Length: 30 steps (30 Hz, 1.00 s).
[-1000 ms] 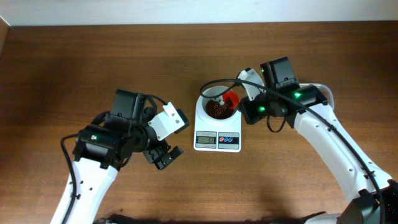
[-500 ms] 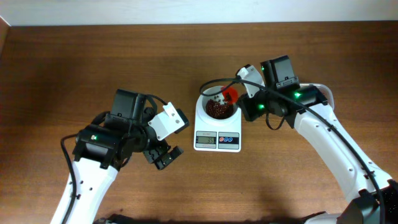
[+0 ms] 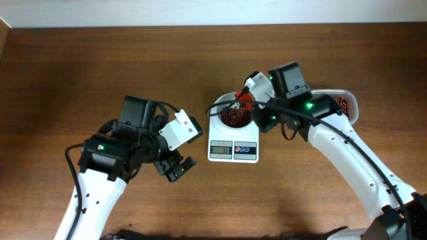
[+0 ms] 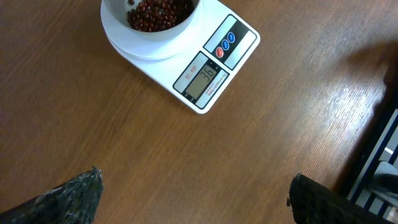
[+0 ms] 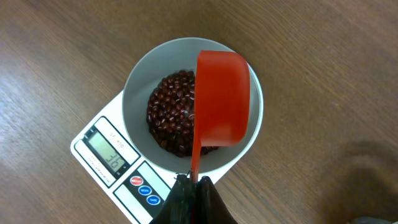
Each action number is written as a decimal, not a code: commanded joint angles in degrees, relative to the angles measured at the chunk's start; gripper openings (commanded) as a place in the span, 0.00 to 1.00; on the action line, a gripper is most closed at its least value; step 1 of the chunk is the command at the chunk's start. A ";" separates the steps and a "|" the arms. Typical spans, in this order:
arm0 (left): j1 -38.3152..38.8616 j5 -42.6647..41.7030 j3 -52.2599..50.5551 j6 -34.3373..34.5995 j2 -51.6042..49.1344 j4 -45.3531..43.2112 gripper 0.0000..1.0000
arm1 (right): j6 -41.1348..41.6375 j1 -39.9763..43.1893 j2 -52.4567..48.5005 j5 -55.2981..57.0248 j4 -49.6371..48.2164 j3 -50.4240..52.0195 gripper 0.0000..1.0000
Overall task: Scoop and weigh 50g on scale
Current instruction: 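Hold the scoop tilted over the bowl and shake out remaining beans, then move the empty red scoop back over the bean tub with the right gripper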
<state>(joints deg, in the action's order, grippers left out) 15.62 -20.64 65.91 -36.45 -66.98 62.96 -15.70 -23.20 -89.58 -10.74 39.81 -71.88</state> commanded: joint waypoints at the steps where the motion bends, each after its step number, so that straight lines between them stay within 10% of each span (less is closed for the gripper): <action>1: -0.28 -1.01 0.94 -0.90 0.24 -0.07 0.99 | -0.83 -1.73 1.27 4.09 -0.31 -0.46 0.04; 30: -0.28 -1.01 0.94 -0.90 0.24 -0.09 0.99 | 5.51 6.43 14.14 16.81 9.33 -5.60 0.04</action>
<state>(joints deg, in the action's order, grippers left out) 15.62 -20.64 65.91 -36.47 -66.98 62.96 -14.04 -20.27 -75.75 -1.54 47.81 -76.55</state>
